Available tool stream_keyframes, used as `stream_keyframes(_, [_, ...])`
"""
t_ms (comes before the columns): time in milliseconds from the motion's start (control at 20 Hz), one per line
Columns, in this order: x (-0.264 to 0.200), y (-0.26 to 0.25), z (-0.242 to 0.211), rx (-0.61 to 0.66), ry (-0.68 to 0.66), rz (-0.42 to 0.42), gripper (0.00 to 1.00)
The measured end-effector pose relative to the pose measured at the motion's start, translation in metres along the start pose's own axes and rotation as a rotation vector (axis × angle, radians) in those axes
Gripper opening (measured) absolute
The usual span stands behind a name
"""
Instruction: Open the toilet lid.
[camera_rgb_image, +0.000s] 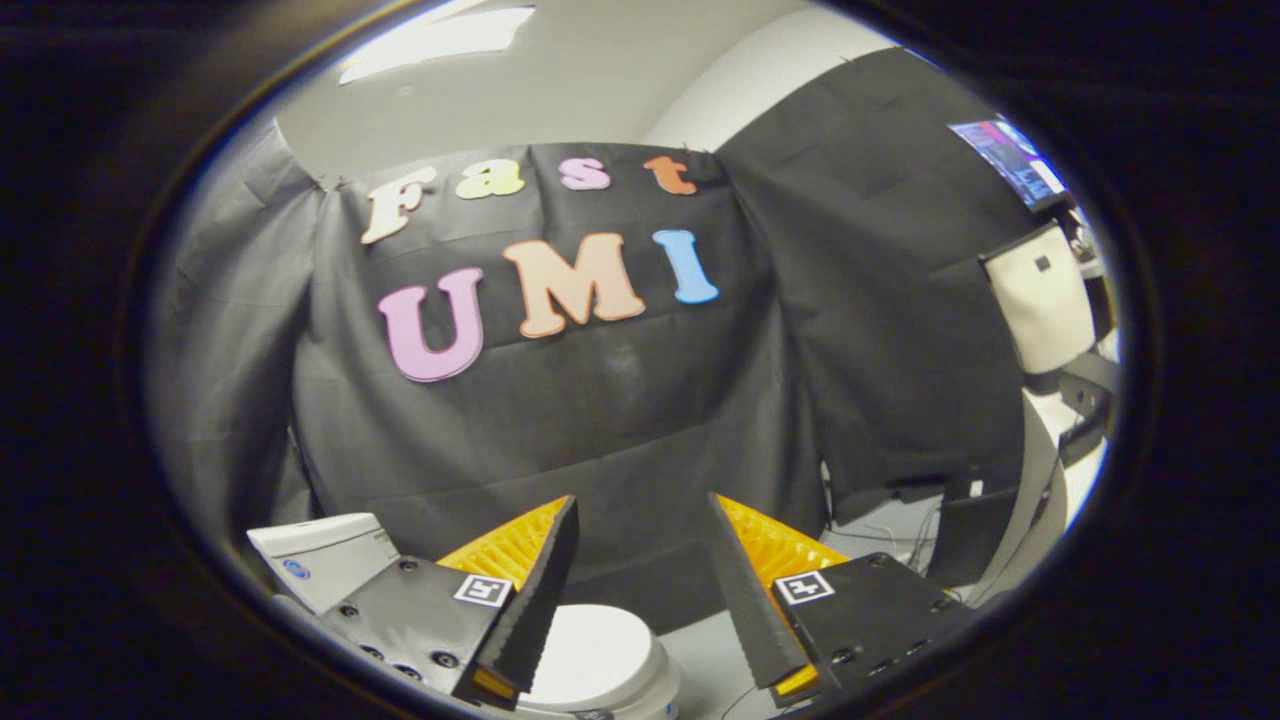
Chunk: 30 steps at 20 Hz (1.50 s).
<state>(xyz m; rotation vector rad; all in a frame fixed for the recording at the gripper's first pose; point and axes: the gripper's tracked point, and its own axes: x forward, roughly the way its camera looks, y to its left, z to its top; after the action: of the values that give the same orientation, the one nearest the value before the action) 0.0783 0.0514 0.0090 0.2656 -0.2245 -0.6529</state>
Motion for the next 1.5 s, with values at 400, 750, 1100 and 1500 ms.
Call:
stream_keyframes(400, [-0.015,0.002,-0.108,0.326,0.157,-0.106,0.77])
stream_keyframes(750, [-0.038,0.007,-0.231,0.656,0.324,-0.192,0.76])
stream_keyframes(1100, [-0.061,0.019,-0.307,0.849,0.430,-0.242,0.76])
stream_keyframes(1500, [-0.077,0.036,-0.353,0.979,0.539,-0.258,0.76])
